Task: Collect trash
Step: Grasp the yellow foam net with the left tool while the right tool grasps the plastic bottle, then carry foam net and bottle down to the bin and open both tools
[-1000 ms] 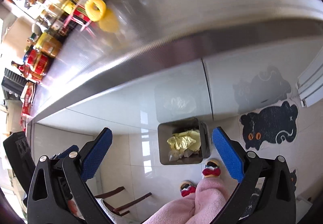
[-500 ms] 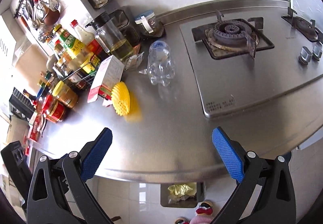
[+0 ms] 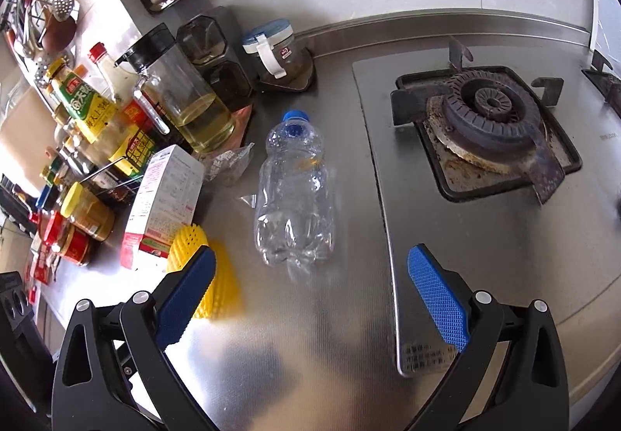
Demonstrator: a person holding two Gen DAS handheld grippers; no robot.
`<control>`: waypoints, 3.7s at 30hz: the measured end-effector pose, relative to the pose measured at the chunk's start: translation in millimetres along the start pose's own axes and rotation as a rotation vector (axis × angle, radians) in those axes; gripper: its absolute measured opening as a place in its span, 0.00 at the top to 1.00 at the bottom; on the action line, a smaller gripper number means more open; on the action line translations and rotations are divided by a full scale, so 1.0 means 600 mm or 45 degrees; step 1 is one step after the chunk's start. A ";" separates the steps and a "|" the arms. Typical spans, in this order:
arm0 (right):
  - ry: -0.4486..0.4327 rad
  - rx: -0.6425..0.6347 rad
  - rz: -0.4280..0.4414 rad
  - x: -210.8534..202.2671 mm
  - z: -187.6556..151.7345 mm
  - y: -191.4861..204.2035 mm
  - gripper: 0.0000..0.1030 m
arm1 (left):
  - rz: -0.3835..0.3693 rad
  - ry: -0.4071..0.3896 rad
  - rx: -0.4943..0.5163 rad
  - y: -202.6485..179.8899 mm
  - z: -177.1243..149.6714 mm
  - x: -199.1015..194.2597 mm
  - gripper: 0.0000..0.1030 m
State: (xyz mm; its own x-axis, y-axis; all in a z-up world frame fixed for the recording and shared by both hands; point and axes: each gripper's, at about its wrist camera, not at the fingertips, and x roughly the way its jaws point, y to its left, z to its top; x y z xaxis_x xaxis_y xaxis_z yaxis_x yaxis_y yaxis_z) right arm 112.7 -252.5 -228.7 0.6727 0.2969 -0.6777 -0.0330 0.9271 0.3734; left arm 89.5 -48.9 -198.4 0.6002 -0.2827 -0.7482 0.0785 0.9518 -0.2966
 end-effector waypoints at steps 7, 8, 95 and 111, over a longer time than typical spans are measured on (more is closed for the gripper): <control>0.037 -0.024 0.008 0.057 0.028 0.008 0.03 | 0.029 0.042 -0.013 -0.008 0.024 0.054 0.20; 0.040 -0.034 0.003 0.062 0.030 0.009 0.04 | 0.027 0.057 -0.018 -0.007 0.025 0.060 0.23; 0.557 0.166 -0.137 0.185 -0.583 -0.022 0.38 | -0.019 0.614 0.005 0.169 -0.552 0.172 0.93; 0.631 0.200 -0.131 0.247 -0.577 -0.020 0.37 | -0.015 0.689 -0.052 0.181 -0.567 0.220 0.81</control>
State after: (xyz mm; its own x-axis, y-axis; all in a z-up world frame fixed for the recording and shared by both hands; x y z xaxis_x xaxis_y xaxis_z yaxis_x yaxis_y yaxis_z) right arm -43.0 -140.3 -552.9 0.2352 0.3141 -0.9198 0.1517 0.9229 0.3539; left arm -93.3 -23.1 -531.2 0.1030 -0.3246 -0.9402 0.0454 0.9458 -0.3215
